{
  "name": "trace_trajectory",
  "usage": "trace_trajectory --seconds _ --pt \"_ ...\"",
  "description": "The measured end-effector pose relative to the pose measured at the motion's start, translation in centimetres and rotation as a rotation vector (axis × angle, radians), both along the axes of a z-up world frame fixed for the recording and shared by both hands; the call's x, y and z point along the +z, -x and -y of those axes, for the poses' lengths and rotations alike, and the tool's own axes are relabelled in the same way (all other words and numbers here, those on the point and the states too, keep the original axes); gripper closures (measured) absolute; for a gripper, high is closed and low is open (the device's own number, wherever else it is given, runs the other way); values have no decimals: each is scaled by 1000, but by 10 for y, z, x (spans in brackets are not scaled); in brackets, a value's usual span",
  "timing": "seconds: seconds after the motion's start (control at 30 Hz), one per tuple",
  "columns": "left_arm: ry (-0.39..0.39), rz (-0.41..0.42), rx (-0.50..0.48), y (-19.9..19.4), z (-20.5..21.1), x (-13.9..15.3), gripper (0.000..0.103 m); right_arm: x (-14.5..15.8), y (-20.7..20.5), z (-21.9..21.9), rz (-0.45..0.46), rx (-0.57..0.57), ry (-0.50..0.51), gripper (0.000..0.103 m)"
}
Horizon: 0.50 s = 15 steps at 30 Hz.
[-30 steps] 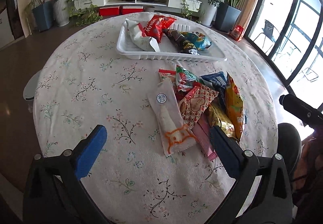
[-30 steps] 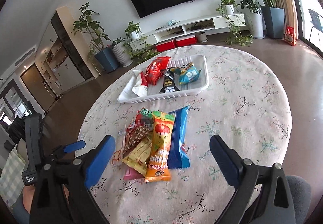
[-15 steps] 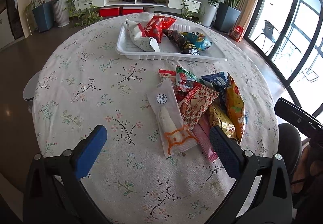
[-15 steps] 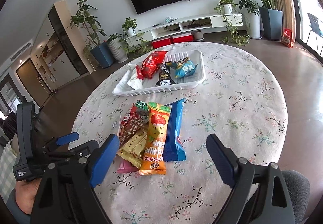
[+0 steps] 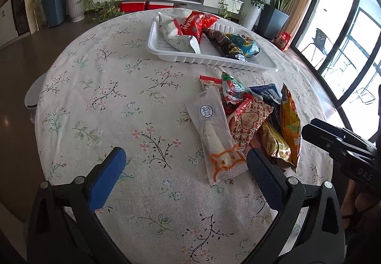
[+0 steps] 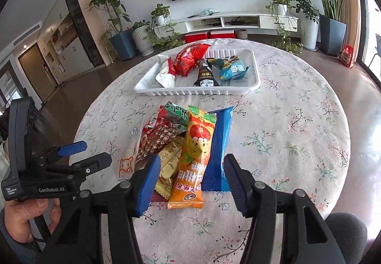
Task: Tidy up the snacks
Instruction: 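Move both tools back over the remaining snack pile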
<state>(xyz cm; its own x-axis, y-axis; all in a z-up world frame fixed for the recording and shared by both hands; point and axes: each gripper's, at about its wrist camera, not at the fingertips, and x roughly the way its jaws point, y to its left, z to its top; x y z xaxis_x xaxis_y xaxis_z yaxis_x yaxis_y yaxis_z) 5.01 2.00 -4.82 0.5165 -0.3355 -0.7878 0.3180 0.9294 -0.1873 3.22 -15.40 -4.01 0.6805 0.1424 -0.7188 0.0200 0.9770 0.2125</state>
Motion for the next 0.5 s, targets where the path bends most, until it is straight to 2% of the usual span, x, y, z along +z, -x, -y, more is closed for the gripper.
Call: trace_trajectory --seconds 0.27,0.4,0.5 --pt "-4 -13 -17 -4 6 -7 1 -18 -19 -5 -66 11 -2 57" --pt "-11 -14 -23 -5 8 -9 1 -21 -20 -4 -61 16 13 70" --pt "-22 -20 -27 -5 11 -11 1 -22 -21 -1 -70 21 4 71"
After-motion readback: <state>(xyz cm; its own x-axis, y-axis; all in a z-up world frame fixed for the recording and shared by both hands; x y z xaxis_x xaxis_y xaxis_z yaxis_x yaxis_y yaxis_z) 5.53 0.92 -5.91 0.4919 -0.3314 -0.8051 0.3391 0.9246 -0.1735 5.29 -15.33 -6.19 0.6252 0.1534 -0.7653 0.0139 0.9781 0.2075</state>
